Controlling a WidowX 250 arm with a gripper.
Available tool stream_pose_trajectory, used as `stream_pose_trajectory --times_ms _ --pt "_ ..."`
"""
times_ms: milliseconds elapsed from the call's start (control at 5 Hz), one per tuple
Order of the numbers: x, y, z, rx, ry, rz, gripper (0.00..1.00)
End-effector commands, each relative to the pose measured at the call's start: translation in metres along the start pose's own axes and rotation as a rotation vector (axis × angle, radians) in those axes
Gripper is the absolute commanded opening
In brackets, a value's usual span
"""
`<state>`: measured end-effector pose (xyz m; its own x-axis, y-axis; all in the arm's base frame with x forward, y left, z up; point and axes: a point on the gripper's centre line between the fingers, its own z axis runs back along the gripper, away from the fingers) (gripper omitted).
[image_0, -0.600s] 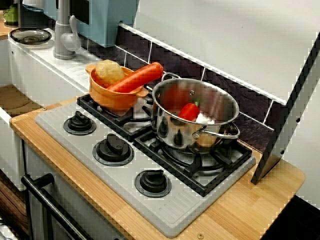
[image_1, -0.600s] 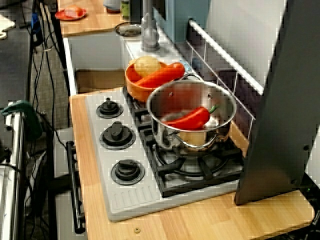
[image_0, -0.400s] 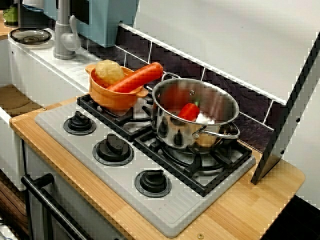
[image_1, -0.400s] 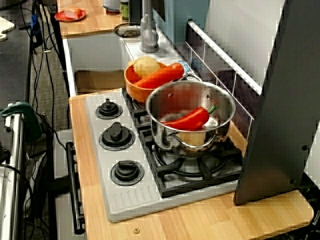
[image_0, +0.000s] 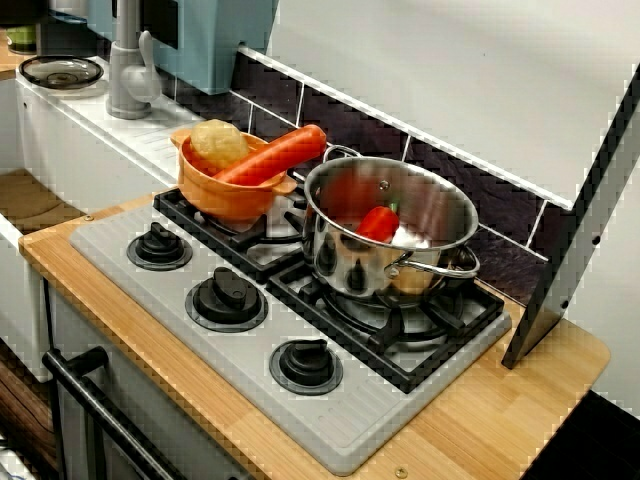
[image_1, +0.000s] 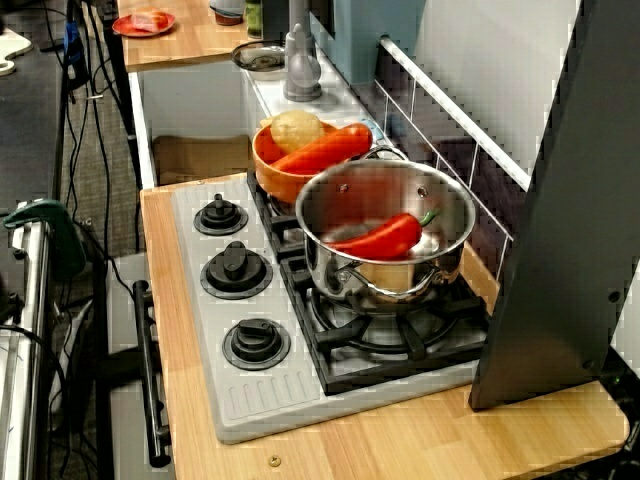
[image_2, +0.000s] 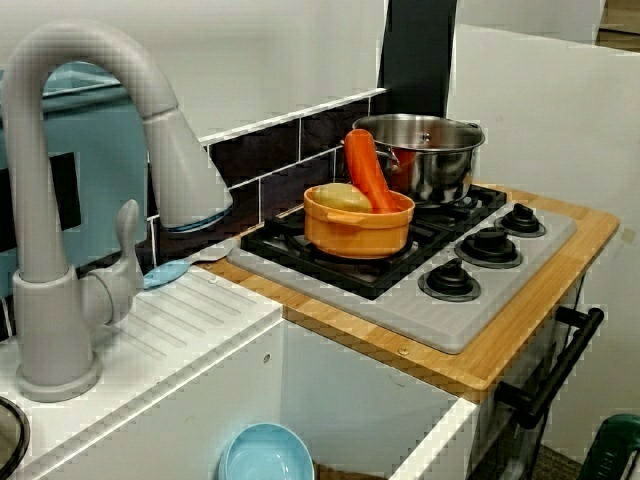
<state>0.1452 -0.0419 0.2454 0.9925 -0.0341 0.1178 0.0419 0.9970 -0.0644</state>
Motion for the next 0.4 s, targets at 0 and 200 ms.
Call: stream_pose_trajectory --times_ms 0,200 --pt "0.075 -0.02 -0.013 0.052 -0.008 0.034 1.0" --pt "0.11 -0.026 -0.026 0.065 -0.012 0.057 1.0"
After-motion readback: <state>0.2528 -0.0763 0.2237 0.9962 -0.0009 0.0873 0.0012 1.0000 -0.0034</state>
